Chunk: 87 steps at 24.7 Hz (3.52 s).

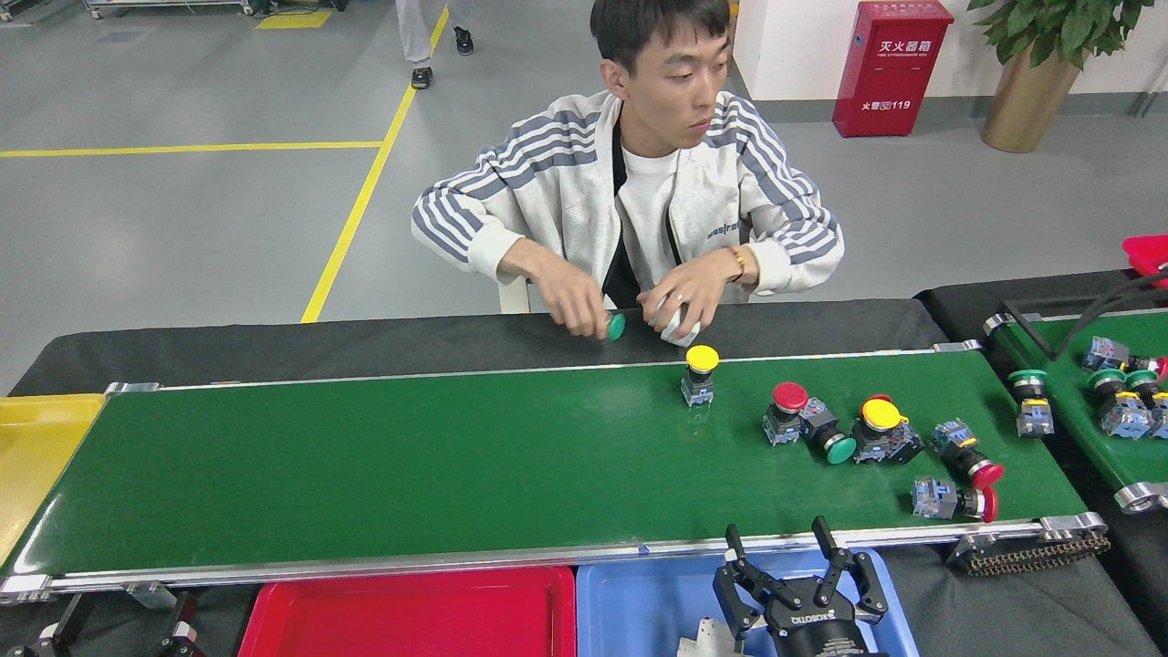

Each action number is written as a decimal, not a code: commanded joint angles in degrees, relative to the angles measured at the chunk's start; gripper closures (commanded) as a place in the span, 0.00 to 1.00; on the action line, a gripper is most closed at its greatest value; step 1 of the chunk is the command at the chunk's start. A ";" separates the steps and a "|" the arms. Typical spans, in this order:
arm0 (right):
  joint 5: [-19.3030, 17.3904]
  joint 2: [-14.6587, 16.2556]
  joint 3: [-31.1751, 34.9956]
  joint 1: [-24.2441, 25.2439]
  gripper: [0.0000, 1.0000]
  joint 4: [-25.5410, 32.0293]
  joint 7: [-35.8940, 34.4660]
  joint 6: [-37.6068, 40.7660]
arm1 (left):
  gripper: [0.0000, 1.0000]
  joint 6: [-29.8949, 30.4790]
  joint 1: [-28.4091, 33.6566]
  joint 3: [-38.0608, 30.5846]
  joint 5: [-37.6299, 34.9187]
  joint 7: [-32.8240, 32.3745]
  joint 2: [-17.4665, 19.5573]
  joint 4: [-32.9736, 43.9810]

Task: Pick switch part from conveyor to tray
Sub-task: 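Reach the right gripper to the white switch part and grasp it, then carry the white switch part into the blue tray and release it, then reach the left gripper toward the yellow-capped button on the belt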

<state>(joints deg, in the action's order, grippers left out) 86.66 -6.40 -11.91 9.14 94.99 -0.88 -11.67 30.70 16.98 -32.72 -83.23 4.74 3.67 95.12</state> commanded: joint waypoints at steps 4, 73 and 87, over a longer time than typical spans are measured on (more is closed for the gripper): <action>0.88 -0.28 -1.09 -5.44 0.02 -1.04 2.37 -6.44 | 0.00 0.07 -0.02 0.12 0.35 0.45 0.73 0.86; -5.27 2.27 -23.77 -3.16 0.02 -4.73 -13.01 -24.02 | 0.00 -10.48 -24.37 27.10 -8.35 -7.73 -0.59 -11.01; -4.83 2.45 -25.09 -12.74 0.02 -7.80 6.06 -18.83 | 0.00 -18.65 -40.63 33.16 -8.44 -7.90 -1.30 -32.10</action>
<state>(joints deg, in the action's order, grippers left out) 81.56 -3.54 -36.95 -2.35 86.64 3.55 -31.76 13.11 -21.78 0.43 -91.56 -3.35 2.38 63.36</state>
